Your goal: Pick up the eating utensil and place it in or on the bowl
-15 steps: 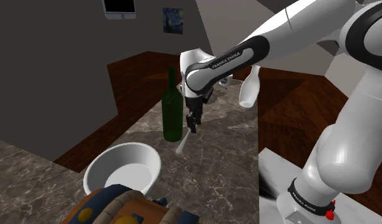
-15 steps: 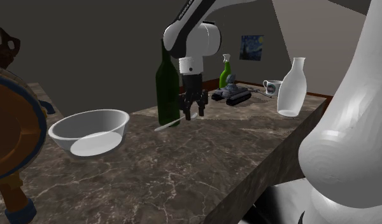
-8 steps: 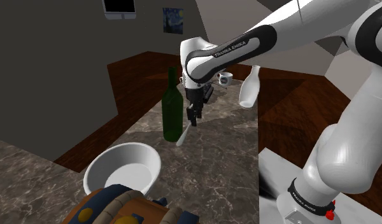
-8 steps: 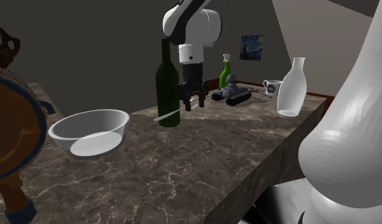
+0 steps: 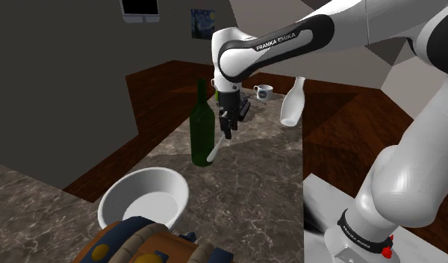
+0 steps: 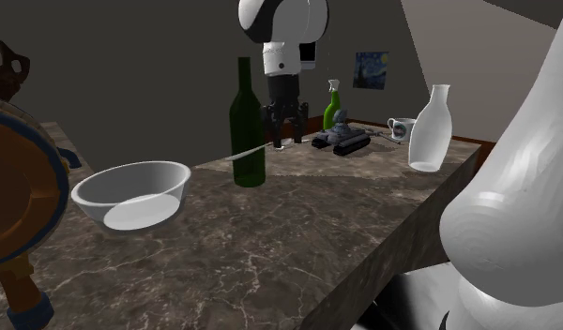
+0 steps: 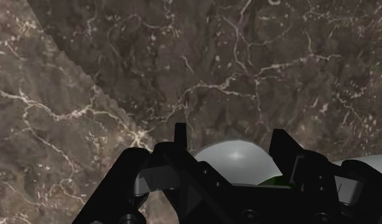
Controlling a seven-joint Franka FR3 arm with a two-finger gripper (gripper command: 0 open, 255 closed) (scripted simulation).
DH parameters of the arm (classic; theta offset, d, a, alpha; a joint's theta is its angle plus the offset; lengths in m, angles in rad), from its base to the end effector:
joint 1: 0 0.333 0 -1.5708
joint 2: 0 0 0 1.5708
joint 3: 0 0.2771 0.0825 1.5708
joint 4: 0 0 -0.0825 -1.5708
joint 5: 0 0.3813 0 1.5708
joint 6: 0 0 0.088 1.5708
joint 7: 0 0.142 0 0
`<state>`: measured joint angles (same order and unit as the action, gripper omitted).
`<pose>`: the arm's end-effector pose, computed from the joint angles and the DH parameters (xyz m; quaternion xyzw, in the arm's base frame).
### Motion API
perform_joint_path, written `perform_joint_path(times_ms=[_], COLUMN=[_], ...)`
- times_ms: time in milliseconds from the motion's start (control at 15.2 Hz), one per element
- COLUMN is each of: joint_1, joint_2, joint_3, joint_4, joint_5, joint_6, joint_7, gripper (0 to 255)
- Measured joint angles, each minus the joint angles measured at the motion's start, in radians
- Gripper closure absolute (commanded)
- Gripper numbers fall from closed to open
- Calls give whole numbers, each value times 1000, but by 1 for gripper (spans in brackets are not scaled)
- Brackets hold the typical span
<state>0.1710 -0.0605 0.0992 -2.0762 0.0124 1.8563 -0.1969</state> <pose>0.4907 0.1375 0.3706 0.9703 0.2282 -0.0798 0.0001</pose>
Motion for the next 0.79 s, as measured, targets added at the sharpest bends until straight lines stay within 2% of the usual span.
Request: perform_joint_path(times_ms=[528, 792], joint_1=[0, 32], joint_2=[-23, 5], joint_3=[0, 36], joint_4=[80, 124], joint_5=[2, 12], joint_6=[-103, -119], joint_7=[0, 66], gripper=[255, 255])
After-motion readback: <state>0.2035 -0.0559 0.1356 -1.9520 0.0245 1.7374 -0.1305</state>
